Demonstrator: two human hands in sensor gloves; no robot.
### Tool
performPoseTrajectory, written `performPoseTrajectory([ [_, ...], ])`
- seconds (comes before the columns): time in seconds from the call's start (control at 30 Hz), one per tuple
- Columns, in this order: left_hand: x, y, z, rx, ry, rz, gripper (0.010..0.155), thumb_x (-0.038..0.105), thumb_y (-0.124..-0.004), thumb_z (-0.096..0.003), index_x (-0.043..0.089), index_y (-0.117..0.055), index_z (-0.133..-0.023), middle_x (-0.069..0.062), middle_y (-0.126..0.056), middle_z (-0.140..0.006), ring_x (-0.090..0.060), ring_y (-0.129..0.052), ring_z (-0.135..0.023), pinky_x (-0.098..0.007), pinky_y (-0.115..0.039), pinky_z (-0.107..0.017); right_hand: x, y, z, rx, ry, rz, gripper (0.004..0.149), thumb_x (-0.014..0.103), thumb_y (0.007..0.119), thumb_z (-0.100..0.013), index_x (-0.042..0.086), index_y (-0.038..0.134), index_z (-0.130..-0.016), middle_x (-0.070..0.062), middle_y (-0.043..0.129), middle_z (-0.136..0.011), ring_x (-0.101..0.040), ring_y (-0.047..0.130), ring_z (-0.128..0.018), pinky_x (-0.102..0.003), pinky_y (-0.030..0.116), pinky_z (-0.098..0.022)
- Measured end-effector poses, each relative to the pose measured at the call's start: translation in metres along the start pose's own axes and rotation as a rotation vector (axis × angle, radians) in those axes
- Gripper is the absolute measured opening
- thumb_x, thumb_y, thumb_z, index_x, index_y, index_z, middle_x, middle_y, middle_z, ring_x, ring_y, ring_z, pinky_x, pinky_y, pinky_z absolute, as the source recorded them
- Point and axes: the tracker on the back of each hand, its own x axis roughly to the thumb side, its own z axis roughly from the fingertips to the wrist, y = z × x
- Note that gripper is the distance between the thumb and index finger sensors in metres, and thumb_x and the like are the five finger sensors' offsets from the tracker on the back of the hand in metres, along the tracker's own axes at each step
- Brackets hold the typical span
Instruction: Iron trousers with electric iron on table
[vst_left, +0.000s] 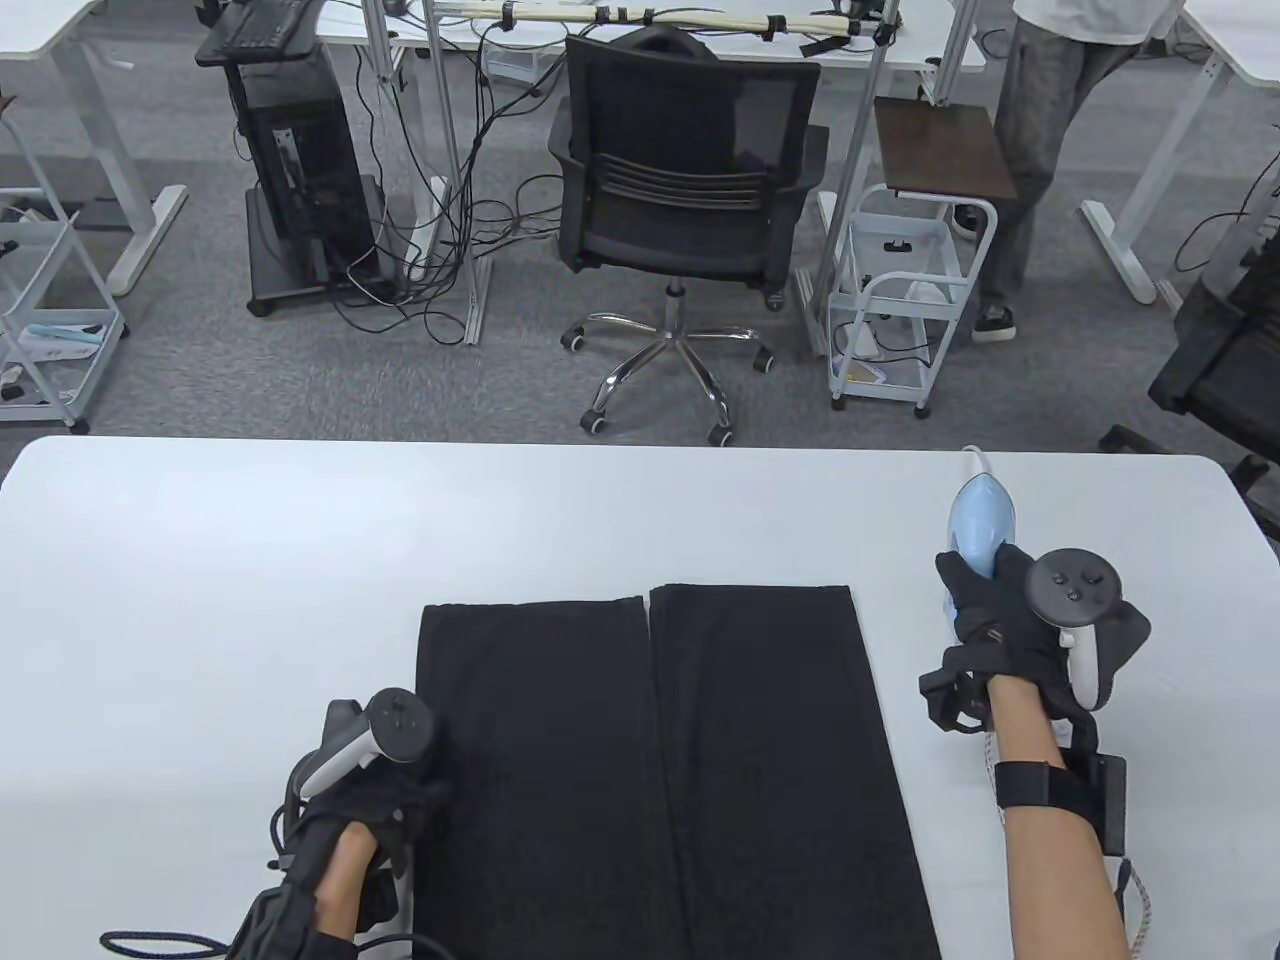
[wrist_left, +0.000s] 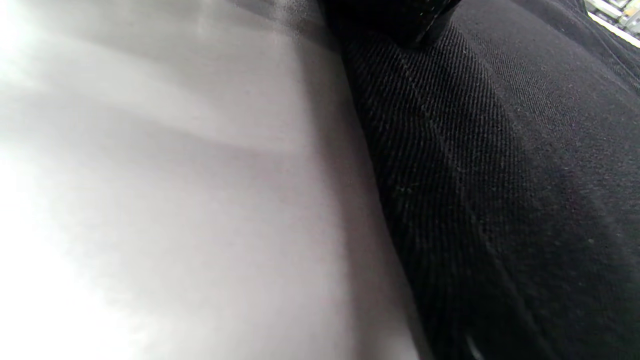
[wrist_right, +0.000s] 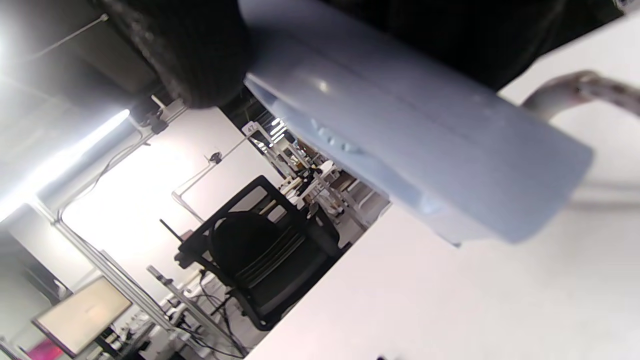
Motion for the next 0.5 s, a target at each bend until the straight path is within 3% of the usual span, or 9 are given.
performPoseTrajectory([
  [0.2,0.0,0.0,0.0,0.0,0.0,0.002,0.083,0.038,-0.068,-0.0579,0.019,-0.011,-0.115,-0.023,0.007,-0.114,-0.057,0.006,-0.1,-0.08,-0.013,-0.063,-0.044,0.035,0.003,0.034,0.014,-0.107,0.063,0.048,0.081,-0.051,0.002,0.068,-0.093,-0.013,0.087,-0.09,-0.033,0.098,-0.079,-0.063,0.076,-0.061],
  [0.37,0.0,0.0,0.0,0.001,0.0,0.002,0.083,0.038,-0.067,-0.058,0.019,-0.011,-0.115,-0.023,0.007,-0.114,-0.057,0.006,-0.1,-0.08,-0.013,-0.063,-0.067,0.047,0.018,0.051,-0.017,-0.177,0.063,0.046,0.081,-0.051,0.001,0.067,-0.093,-0.015,0.086,-0.092,-0.037,0.097,-0.082,-0.066,0.076,-0.06],
  [0.5,0.0,0.0,0.0,0.001,0.0,0.002,0.083,0.038,-0.067,-0.0579,0.019,-0.011,-0.115,-0.023,0.007,-0.114,-0.057,0.006,-0.1,-0.08,-0.013,-0.063,-0.069,0.051,0.035,0.085,-0.085,-0.053,0.064,0.046,0.081,-0.049,0.002,0.069,-0.094,-0.018,0.087,-0.093,-0.04,0.096,-0.082,-0.067,0.076,-0.059],
])
